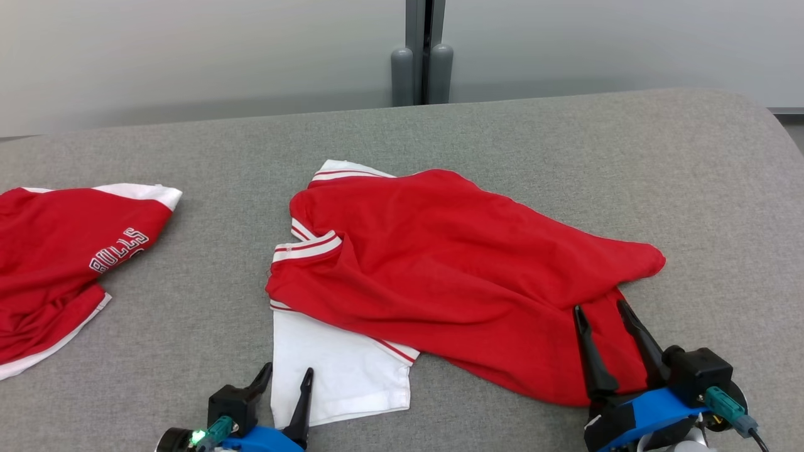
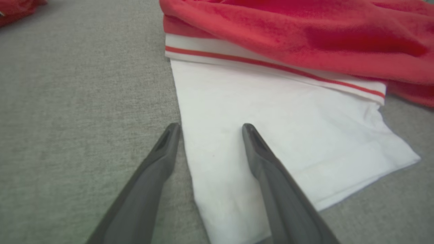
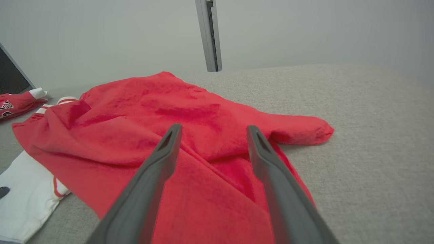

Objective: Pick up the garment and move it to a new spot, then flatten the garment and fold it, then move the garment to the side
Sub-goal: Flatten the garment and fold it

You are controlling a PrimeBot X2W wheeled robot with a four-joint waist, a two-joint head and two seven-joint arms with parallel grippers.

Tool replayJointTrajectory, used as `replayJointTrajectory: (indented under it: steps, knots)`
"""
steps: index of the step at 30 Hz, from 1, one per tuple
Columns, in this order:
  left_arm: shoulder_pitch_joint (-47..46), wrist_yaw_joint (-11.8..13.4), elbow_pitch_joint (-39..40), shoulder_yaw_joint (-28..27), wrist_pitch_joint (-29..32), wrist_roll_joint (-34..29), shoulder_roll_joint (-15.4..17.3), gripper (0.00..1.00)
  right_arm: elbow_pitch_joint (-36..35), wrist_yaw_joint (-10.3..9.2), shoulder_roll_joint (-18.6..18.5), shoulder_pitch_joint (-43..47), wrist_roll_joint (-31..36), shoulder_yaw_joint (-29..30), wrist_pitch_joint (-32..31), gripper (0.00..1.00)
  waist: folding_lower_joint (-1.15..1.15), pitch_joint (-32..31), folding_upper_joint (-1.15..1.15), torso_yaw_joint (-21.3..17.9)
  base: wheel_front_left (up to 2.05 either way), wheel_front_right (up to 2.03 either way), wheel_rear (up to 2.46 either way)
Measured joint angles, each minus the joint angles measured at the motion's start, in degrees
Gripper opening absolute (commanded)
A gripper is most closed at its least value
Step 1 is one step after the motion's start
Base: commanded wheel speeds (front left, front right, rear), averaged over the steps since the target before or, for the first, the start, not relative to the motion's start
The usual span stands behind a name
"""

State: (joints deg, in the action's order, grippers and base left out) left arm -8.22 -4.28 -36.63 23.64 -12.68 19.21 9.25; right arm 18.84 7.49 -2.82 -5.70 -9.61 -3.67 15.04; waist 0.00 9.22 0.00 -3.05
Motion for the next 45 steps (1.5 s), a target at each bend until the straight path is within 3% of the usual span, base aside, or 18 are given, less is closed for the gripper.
replayJointTrajectory:
  steps: [1, 2, 3, 11, 28, 29, 30, 39, 45]
  knots:
    - [-0.15, -0.31, -0.14, 0.11, 0.01, 0.14, -0.03, 0.75, 0.00, 0.00, 0.00, -0.01, 0.00, -0.02, 0.00, 1.00, 0.00, 0.06, 0.00, -0.04, 0.00, 0.00, 0.00]
    - [-0.19, -0.41, -0.19, -0.03, -0.02, 0.83, -0.30, 0.20, -0.01, 0.00, 0.00, -0.01, -0.05, -0.01, 0.00, 1.00, 0.00, 0.08, 0.00, -0.04, 0.00, 0.00, 0.00]
    - [-0.24, -0.62, -0.23, -0.04, -0.04, 1.12, -0.51, 0.00, -0.02, 0.00, 0.00, -0.01, -0.07, 0.01, 0.00, 1.00, 0.00, 0.10, 0.00, -0.02, 0.00, 0.00, 0.00]
    - [0.05, -0.68, 1.66, -1.76, -0.94, 3.82, -1.10, 0.00, 0.11, 0.00, -0.01, 0.32, -0.12, 0.99, 0.01, 1.00, 0.01, -0.82, 0.00, 1.81, 0.00, 0.00, 0.00]
    - [13.83, 6.28, 17.53, -6.92, 3.23, 8.09, 3.98, 0.00, 0.75, 0.00, 0.00, 1.24, 0.47, 2.36, 0.00, 1.00, 0.00, -2.32, 0.01, 7.15, 0.00, 0.00, 0.00]
    - [14.27, 6.28, 17.85, -6.90, 3.60, 8.11, 4.14, 0.29, 0.82, 0.00, 0.00, 1.24, 0.47, 2.32, 0.00, 1.00, 0.00, -2.31, 0.01, 7.21, 0.00, 0.00, 0.00]
    - [14.48, 6.31, 18.34, -6.94, 3.46, 8.11, 4.23, 1.00, 0.89, 0.00, 0.00, 1.24, 0.47, 2.27, 0.00, 1.00, 0.00, -2.29, 0.01, 7.22, 0.00, 0.00, 0.00]
    - [12.79, 6.59, 22.17, -8.43, -1.83, 6.38, 2.90, 1.00, 1.16, 0.00, 0.01, 1.14, 0.82, 2.52, 0.01, 1.00, 0.00, -2.69, 0.01, 5.49, 0.00, 0.00, 0.00]
    - [10.91, 6.59, 30.20, -15.56, -2.34, 0.75, 0.49, 1.00, 0.74, 0.00, 0.01, 1.20, 1.44, 4.23, 0.00, 1.00, 0.00, -2.66, 0.01, 3.32, 0.00, 0.00, 0.00]
